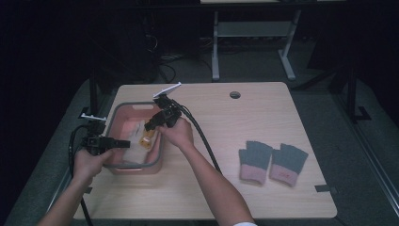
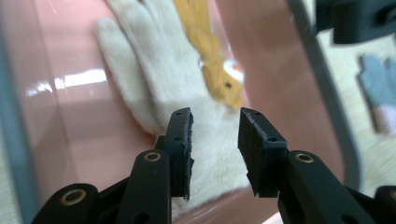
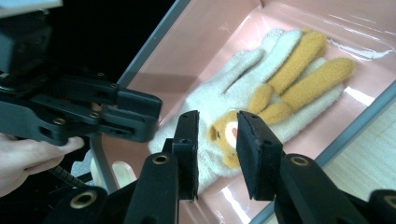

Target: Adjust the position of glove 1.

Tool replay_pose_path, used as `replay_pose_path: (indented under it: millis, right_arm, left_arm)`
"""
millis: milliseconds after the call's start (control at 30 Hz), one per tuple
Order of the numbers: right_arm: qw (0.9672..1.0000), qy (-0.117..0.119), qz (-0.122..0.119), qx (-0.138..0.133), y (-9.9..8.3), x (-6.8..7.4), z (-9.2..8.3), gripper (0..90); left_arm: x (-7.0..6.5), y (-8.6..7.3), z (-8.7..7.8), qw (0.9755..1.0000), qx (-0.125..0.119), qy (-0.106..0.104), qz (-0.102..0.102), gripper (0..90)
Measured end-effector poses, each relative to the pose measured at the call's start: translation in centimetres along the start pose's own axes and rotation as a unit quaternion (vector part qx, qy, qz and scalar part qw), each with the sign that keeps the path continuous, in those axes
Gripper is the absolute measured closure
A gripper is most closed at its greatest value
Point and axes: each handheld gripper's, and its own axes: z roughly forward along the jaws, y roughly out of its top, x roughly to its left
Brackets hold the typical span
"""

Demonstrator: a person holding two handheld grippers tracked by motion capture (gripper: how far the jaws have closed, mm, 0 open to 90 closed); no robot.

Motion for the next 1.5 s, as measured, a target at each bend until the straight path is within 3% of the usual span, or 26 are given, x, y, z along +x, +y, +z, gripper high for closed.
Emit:
replay_pose_path:
  millis: [133,267,400,433,600,833,1067,1267,1500]
  right_arm:
    - [0.9999,0.004,-0.008,-0.005,-0.2,0.0,-0.4,68.5]
    - [0.9999,0.008,-0.010,-0.003,-0.4,0.2,-0.8,66.9]
    - [0.9998,0.013,-0.013,-0.004,-0.6,0.3,-1.1,66.5]
    - [0.9999,0.012,-0.010,-0.006,-0.7,0.3,-1.1,66.3]
    - [0.9997,0.018,-0.011,-0.008,-0.8,0.2,-1.3,65.4]
    - [0.9996,0.023,-0.007,-0.014,-1.1,-0.5,-1.9,63.2]
    - [0.9995,0.024,-0.003,-0.023,-1.4,-1.0,-2.8,60.9]
    - [0.9993,0.023,0.001,-0.028,-1.7,-1.4,-3.7,59.2]
    - [0.9991,0.023,0.004,-0.035,-2.1,-2.1,-4.8,57.7]
  left_arm:
    - [-0.3,0.2,0.9,0.9992,0.030,0.016,0.020,67.9]
    - [-0.3,0.3,1.6,0.9983,0.048,0.028,0.020,68.3]
    - [-0.4,0.3,1.8,0.9985,0.046,0.026,0.012,67.9]
    - [-0.3,0.4,1.8,0.9979,0.054,0.030,0.019,67.9]
    - [-0.5,0.3,2.2,0.9977,0.058,0.032,0.015,67.7]
    - [-0.4,0.5,1.4,0.9985,0.043,0.026,0.022,63.0]
    - [-0.7,0.8,0.6,0.9996,0.011,0.009,0.023,59.2]
    - [-1.4,1.1,0.1,0.9996,-0.012,-0.012,0.021,56.7]
    - [-2.5,1.4,0.4,0.9987,-0.022,-0.031,0.033,54.2]
